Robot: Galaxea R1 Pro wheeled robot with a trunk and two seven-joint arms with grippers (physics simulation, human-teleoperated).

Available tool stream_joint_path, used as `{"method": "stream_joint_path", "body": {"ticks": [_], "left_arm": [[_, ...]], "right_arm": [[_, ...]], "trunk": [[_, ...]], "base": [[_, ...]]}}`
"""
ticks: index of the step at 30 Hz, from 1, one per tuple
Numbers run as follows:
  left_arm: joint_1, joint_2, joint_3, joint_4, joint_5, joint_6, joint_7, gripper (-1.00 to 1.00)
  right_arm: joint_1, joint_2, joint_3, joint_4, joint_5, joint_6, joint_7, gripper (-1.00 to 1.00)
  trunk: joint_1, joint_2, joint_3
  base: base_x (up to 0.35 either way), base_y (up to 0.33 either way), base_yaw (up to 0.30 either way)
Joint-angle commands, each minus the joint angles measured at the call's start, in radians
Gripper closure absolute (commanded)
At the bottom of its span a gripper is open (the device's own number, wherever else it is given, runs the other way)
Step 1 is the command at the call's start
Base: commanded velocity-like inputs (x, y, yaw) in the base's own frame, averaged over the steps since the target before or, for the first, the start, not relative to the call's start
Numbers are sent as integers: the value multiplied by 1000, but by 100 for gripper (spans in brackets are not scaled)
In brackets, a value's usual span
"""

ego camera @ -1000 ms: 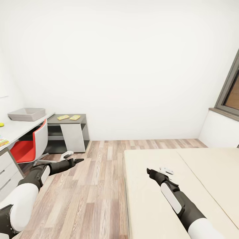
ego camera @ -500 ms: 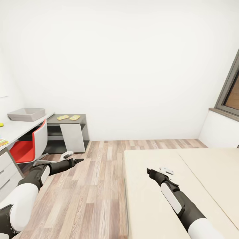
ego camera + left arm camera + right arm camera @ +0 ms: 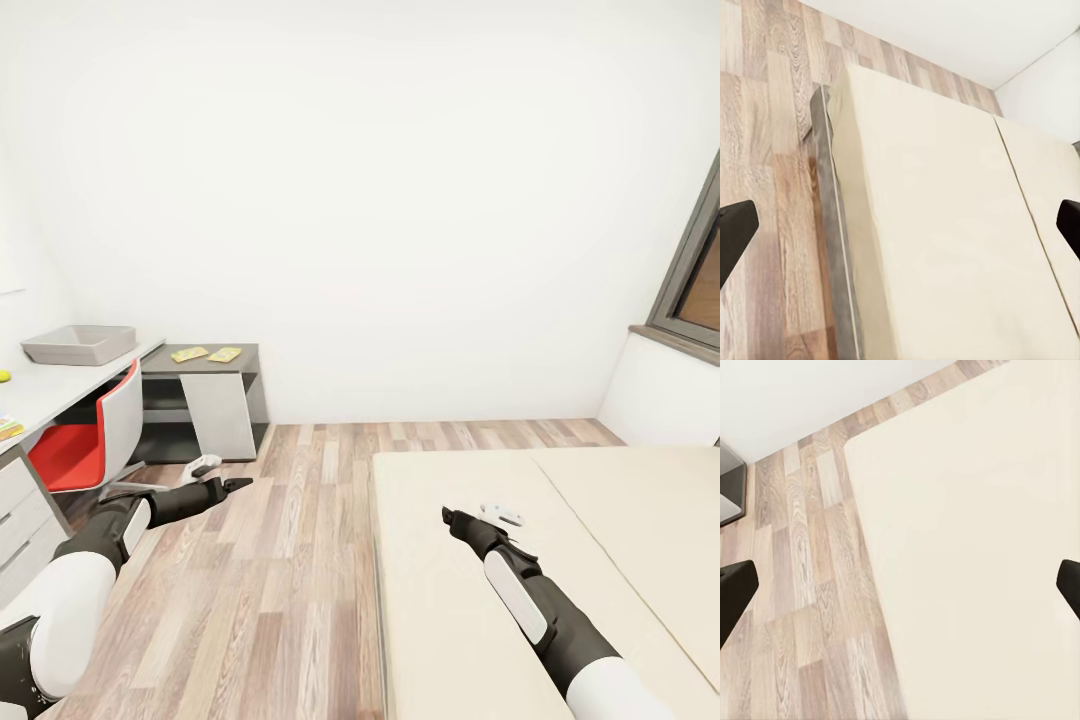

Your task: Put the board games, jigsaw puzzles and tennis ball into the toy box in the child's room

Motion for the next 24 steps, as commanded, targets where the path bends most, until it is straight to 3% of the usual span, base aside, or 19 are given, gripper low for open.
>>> {"method": "stream_joint_path", "body": {"ticks": [1, 24], "left_arm": [[-1, -1, 8, -1, -10, 7, -7, -100], [-1, -2, 8, -1, -10, 8, -4, -100]], "right_arm": [[-1, -1, 4, -2, -7, 2, -9, -100], [-2, -1, 4, -2, -7, 2, -9, -100]], "trunk": [[1, -2, -2], [1, -2, -2]], "base": [[0, 0, 0], [0, 0, 0]]}}
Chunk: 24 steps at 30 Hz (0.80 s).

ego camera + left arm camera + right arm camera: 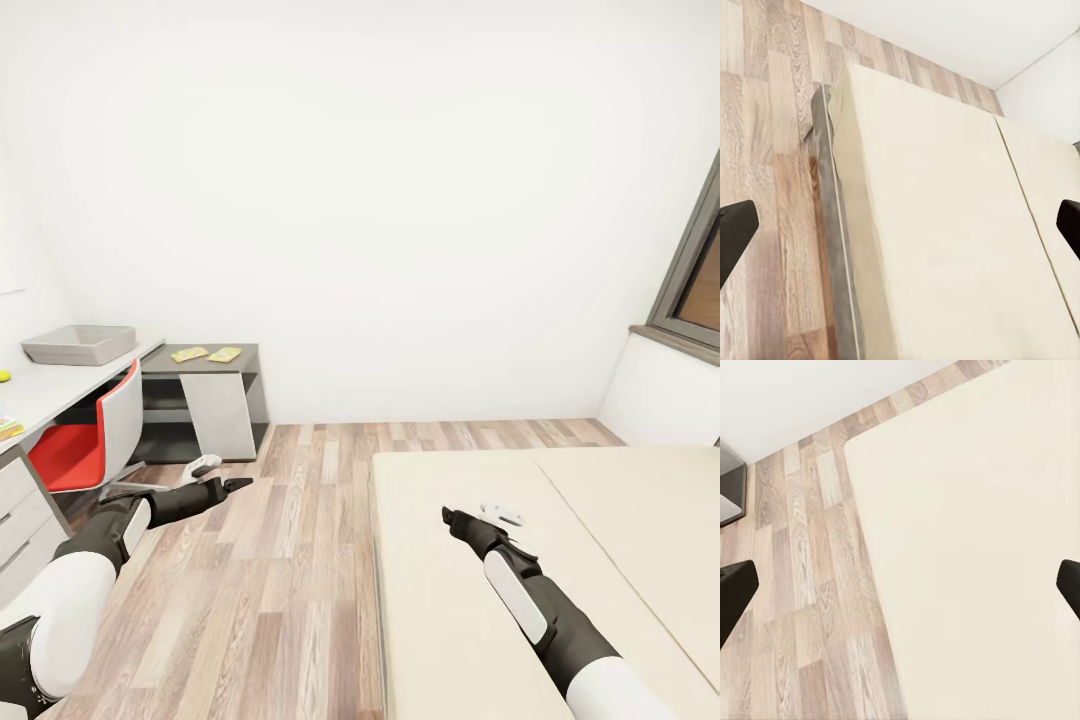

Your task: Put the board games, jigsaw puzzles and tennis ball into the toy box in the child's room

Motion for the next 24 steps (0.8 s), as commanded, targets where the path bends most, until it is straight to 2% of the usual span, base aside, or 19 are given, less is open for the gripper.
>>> {"method": "stream_joint_path", "body": {"ticks": [1, 24], "left_arm": [[-1, -1, 8, -1, -10, 7, -7, -100], [-1, -1, 9, -1, -10, 7, -8, -100]], "right_arm": [[-1, -1, 4, -2, -7, 2, -9, -100], [-1, -1, 4, -1, -7, 3, -9, -100]], "trunk": [[1, -2, -2], [1, -2, -2]], "base": [[0, -26, 0], [0, -163, 0]]}}
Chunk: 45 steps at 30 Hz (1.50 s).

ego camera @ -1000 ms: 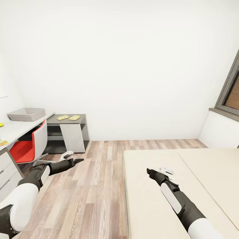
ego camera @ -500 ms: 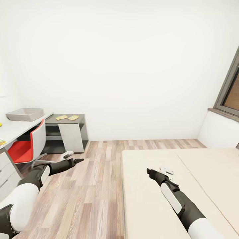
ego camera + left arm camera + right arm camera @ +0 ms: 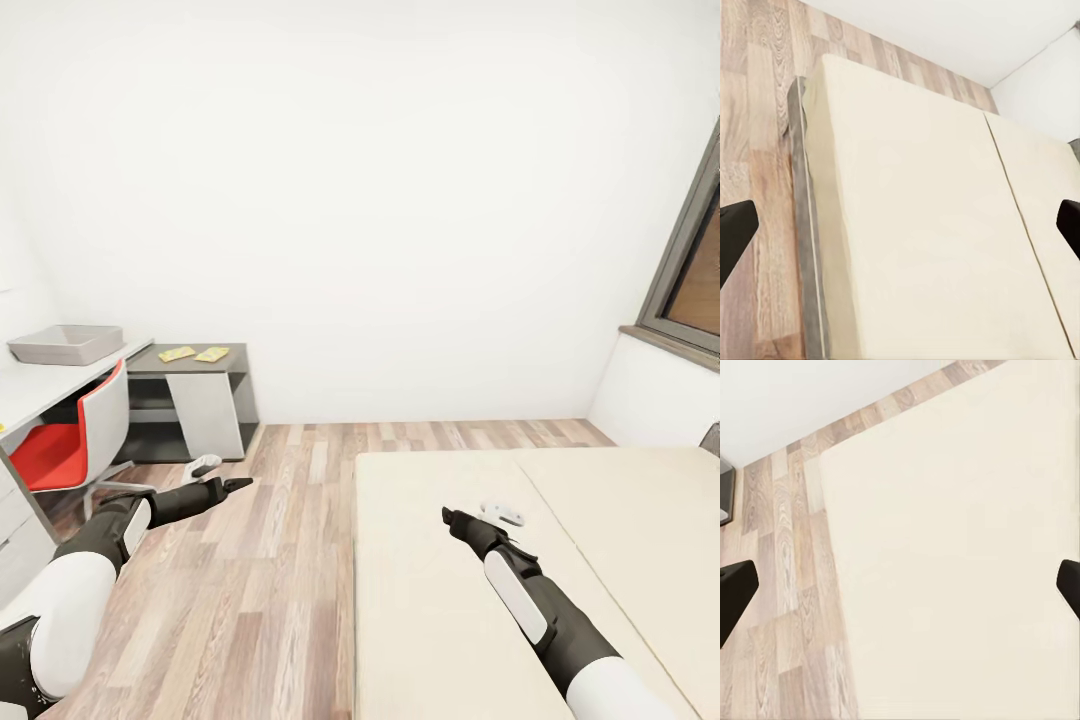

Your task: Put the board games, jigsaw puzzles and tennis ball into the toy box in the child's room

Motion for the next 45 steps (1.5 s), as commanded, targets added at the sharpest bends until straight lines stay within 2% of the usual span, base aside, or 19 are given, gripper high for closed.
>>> {"method": "stream_joint_path", "body": {"ticks": [1, 45], "left_arm": [[-1, -1, 8, -1, -10, 7, -7, -100], [-1, 0, 8, -1, -10, 7, -7, -100]], "right_arm": [[-1, -1, 4, -2, -7, 2, -9, -100], [-1, -1, 4, -2, -7, 2, -9, -100]], "trunk": [[1, -3, -2], [1, -3, -2]], "base": [[0, -174, 0], [0, -170, 0]]}}
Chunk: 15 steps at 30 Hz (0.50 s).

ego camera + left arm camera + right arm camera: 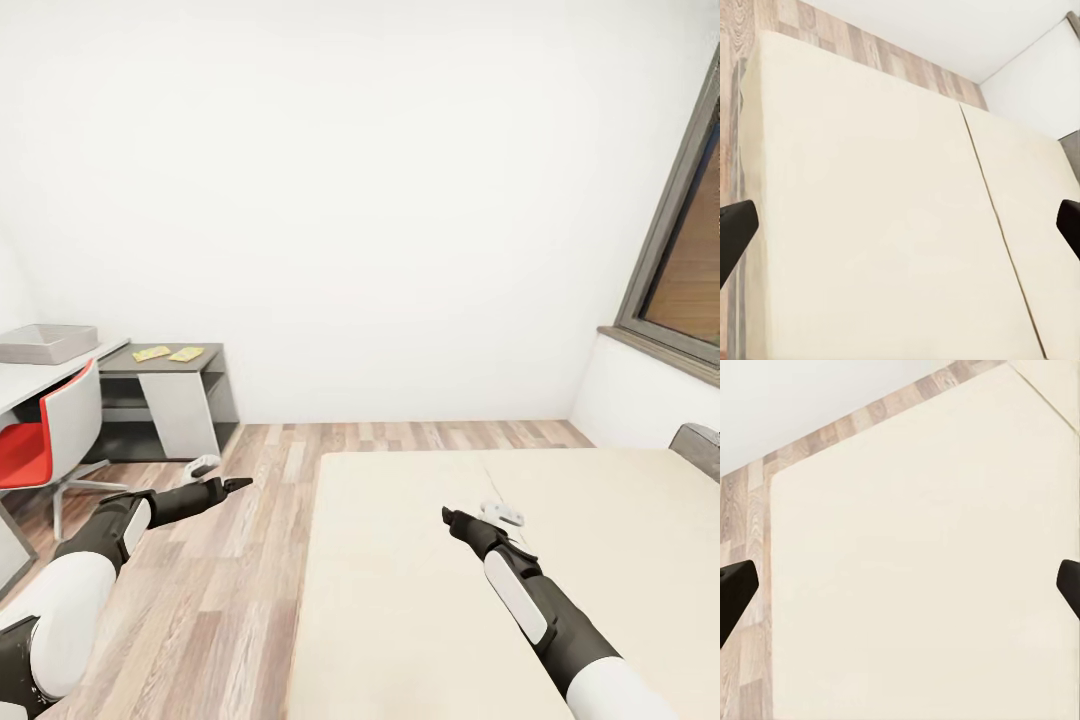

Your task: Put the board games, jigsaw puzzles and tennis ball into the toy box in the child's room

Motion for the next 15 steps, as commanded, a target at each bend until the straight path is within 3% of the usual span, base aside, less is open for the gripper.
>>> {"method": "stream_joint_path", "body": {"ticks": [1, 15], "left_arm": [[-1, -1, 8, -1, -10, 7, -7, -100], [-1, 0, 8, -1, -10, 7, -7, -100]], "right_arm": [[-1, -1, 4, -2, -7, 2, -9, -100], [-1, -1, 4, -2, -7, 2, -9, -100]], "trunk": [[1, -3, -2], [1, -3, -2]], "base": [[0, -165, 0], [0, -163, 0]]}}
